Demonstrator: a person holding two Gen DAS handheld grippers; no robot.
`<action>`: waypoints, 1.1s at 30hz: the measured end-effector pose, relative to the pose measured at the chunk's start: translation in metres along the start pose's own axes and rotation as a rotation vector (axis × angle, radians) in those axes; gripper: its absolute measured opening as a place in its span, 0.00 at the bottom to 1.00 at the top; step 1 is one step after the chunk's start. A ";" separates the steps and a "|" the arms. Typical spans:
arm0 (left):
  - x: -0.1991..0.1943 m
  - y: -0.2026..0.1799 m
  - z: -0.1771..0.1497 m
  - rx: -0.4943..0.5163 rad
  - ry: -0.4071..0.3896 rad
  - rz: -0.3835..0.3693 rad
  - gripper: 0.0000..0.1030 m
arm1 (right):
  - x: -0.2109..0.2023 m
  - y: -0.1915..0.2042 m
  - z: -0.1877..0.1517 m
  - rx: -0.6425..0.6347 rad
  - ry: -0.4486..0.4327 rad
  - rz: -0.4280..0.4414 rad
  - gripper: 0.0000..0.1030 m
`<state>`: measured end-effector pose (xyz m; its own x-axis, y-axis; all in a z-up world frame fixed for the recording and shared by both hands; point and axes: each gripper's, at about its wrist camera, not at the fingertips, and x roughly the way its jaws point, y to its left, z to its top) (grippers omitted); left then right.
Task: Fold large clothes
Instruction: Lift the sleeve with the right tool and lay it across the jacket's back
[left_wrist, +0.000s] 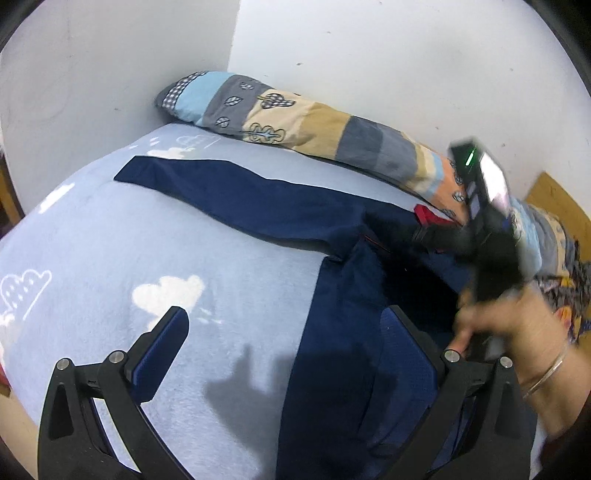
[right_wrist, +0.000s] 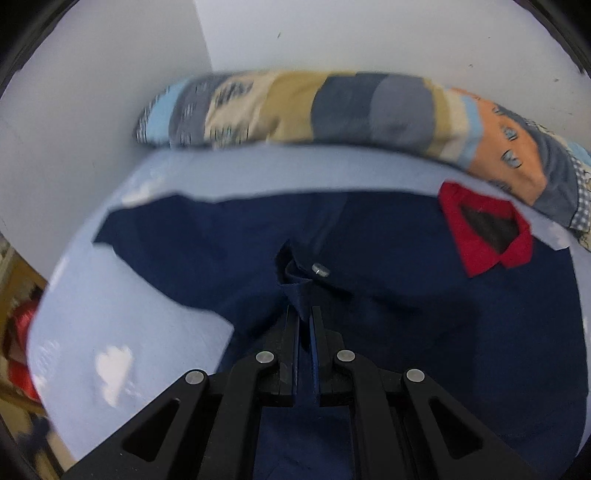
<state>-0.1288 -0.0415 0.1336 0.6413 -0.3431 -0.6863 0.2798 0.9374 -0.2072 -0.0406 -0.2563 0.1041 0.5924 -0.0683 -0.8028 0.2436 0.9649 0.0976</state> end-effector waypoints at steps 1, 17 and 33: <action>0.000 0.002 0.000 -0.007 0.001 0.003 1.00 | 0.010 0.004 -0.006 -0.006 0.017 -0.001 0.05; 0.001 0.008 0.001 -0.019 0.007 -0.006 1.00 | 0.058 0.034 -0.045 -0.121 0.139 -0.034 0.30; 0.005 0.001 0.000 -0.006 0.013 -0.010 1.00 | 0.001 -0.037 -0.044 -0.031 0.015 -0.229 0.42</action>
<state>-0.1251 -0.0419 0.1298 0.6292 -0.3516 -0.6932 0.2817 0.9344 -0.2182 -0.0829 -0.2814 0.0743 0.5125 -0.2831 -0.8107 0.3463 0.9321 -0.1066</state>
